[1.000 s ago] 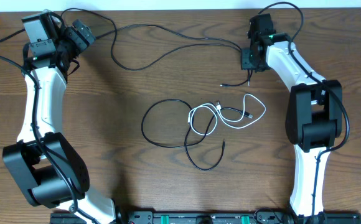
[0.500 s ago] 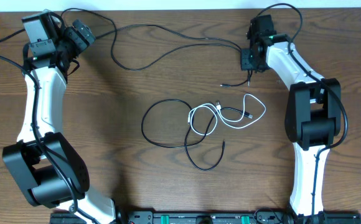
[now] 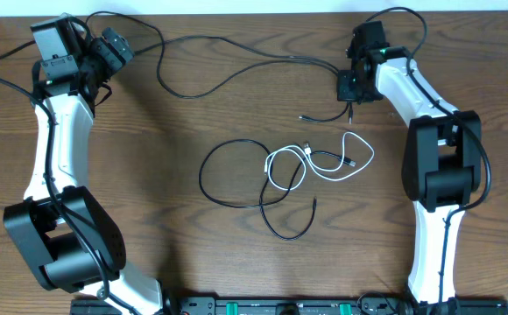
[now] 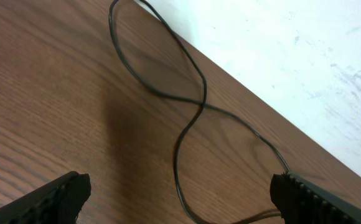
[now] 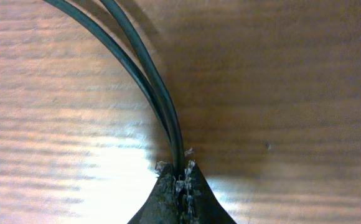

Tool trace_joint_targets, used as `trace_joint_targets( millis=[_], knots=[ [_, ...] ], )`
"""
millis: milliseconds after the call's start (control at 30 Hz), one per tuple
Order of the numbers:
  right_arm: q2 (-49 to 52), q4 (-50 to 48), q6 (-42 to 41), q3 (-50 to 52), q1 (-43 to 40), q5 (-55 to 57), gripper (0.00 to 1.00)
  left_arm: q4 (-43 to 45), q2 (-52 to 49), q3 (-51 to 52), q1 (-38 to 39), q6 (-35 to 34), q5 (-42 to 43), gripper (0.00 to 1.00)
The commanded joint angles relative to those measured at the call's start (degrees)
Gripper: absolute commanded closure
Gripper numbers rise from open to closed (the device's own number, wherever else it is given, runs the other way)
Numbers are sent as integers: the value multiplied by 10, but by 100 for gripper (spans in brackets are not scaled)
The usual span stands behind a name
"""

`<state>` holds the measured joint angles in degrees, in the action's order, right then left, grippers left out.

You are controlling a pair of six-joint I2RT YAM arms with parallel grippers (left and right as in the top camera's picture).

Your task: Untangle cables

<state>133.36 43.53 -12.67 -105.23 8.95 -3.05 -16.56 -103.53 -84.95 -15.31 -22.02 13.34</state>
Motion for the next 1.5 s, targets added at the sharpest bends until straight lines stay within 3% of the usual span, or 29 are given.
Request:
trace_joint_targets(
  millis=[0, 200, 367, 500, 1067, 1133, 1233, 1333, 1467],
  knots=[
    [-73, 12, -26, 2, -16, -12, 99, -2, -3, -3, 0, 10, -6, 2],
    [-138, 38, -38, 2, -22, -52, 99, -2, -3, -3, 0, 10, -6, 2],
    [-169, 50, -109, 2, -26, -67, 99, -2, -3, -3, 0, 10, -6, 2],
    [-185, 51, -121, 2, -34, -67, 99, -2, -3, -3, 0, 10, -6, 2],
    [-89, 70, -83, 5, -45, -50, 94, -2, -3, -3, 0, 10, -6, 2],
    [-76, 71, -83, 5, -42, -54, 84, -2, -3, -3, 0, 10, -6, 2],
    [-69, 77, -83, 5, -40, -55, 50, -2, -3, -3, 0, 10, -6, 2],
    [-73, 78, -83, 4, -40, -56, 25, -2, -3, -3, 0, 10, -6, 2],
    [-86, 91, -71, 4, -45, -55, 4, -2, -3, -3, 0, 10, -6, 2]
  ],
)
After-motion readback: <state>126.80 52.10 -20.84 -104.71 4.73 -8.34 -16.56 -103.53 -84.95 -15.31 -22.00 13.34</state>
